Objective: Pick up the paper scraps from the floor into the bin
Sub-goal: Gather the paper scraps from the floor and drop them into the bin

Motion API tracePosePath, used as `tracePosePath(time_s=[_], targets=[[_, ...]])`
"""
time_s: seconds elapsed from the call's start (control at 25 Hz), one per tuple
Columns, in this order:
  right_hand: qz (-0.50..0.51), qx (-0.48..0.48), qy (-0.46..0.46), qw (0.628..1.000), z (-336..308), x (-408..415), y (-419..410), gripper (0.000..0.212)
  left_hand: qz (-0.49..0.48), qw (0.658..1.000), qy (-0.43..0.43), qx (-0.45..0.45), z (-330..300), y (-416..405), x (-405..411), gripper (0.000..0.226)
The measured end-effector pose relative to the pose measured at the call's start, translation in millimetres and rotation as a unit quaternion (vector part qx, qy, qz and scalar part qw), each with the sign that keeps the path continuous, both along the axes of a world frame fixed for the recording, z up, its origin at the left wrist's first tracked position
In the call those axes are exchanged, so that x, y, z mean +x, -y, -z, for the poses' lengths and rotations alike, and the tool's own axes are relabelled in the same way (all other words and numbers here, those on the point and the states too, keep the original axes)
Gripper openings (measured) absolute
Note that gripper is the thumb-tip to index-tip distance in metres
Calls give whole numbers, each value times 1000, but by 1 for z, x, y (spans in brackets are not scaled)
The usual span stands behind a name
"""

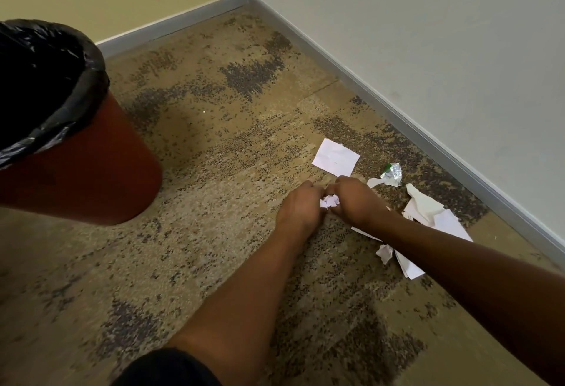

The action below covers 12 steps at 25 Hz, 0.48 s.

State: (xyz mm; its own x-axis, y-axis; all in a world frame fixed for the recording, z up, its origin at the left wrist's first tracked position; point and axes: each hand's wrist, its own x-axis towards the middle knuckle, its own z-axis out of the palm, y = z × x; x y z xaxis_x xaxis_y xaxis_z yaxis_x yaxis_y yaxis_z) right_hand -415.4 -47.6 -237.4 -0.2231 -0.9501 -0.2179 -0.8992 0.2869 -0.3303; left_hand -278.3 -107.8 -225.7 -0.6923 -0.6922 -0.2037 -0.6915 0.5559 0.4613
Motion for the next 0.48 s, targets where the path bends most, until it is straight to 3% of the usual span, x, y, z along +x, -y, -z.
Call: tracePosePath(time_s=[0.32, 0.48], targets=[[2, -92, 52, 994, -53, 36, 43, 8, -64, 994, -72, -60, -41, 27, 49, 21], [-37, -153, 70, 985, -103, 71, 71, 6, -108, 982, -111, -109, -81, 50, 86, 21]])
